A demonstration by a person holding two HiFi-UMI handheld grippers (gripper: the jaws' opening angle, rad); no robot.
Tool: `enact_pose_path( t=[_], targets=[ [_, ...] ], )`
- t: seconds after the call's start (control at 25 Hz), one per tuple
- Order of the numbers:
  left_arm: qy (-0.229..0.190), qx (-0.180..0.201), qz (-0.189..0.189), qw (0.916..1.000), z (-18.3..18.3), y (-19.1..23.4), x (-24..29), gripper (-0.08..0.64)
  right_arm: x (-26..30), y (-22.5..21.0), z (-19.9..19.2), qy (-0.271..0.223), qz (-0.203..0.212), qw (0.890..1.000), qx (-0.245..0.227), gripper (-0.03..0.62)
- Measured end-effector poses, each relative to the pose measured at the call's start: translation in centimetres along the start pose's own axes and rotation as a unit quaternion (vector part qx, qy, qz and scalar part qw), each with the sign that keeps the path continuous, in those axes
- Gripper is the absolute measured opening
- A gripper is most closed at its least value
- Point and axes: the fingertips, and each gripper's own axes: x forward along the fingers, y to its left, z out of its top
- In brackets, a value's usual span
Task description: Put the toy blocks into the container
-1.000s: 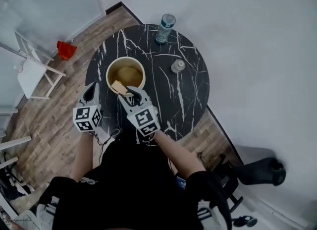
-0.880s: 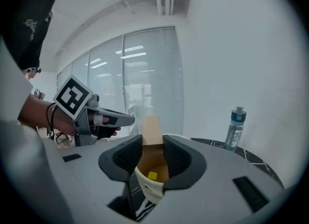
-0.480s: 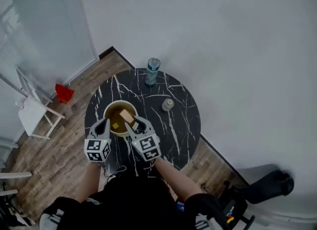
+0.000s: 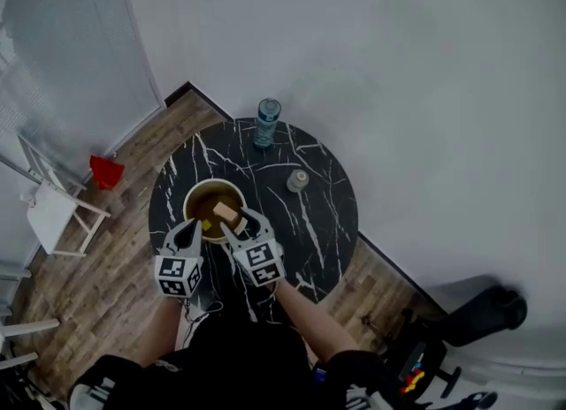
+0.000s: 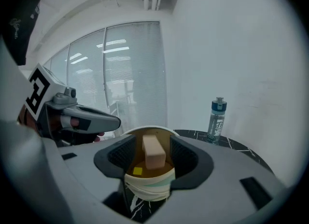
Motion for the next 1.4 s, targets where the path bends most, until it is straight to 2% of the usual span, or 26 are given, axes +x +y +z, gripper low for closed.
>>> enact_pose_path(
  t=[0.04,0.16,0.28,0.36,0.44,0.8,1.0,1.12,1.4],
  targets=[
    [0.002,0.003,-0.005,1.0,-0.2,-0.2,-0.1,-0.002,0.1,0.0,-0.2,0.001,-0.003,1.0,0.006,0.22],
    [0.003,0.003,-0.007,1.0,-0.8,-1.1,-0.7,-0.002,-0.6,-0.1,-0.6,-0.005,-0.013,0.999,0.029,0.228],
    [-0.005,-0.005,0.008,0.9999,-1.0,-1.4,-1.7,-0.002,-1.9,-0.2,-0.4,-0.018,-0.022,0.999,0.032,0.125],
    [-0.013,-0.011,0.021,0.9996,-1.0,-1.6,-2.2,-0.002,-2.8,0.1,-0.2,-0.026,-0.019,0.999,0.027,0.015],
    [-0.022,-0.014,0.031,0.9992,-0.9,-2.1,-2.8,-0.002,-3.9,0.3,0.2,-0.036,-0.013,0.999,0.017,0.0],
    [-0.06,-0.004,0.057,0.9965,0.8,-6.5,-5.7,-0.002,-10.6,-0.2,4.2,-0.109,-0.02,0.993,-0.028,-0.003],
    [-0.1,0.006,0.051,0.9937,3.1,-10.2,-7.6,-0.002,-14.8,-0.5,6.5,-0.145,-0.033,0.987,-0.056,-0.003],
    [-0.112,0.027,0.058,0.9917,4.1,-12.2,-8.3,-0.002,-17.2,-0.5,7.3,-0.164,-0.043,0.982,-0.083,-0.003],
    [-0.145,0.036,0.06,0.9869,6.3,-16.8,-9.4,-0.002,-22.4,-2.1,7.7,-0.194,-0.037,0.978,-0.061,-0.003]
  ],
)
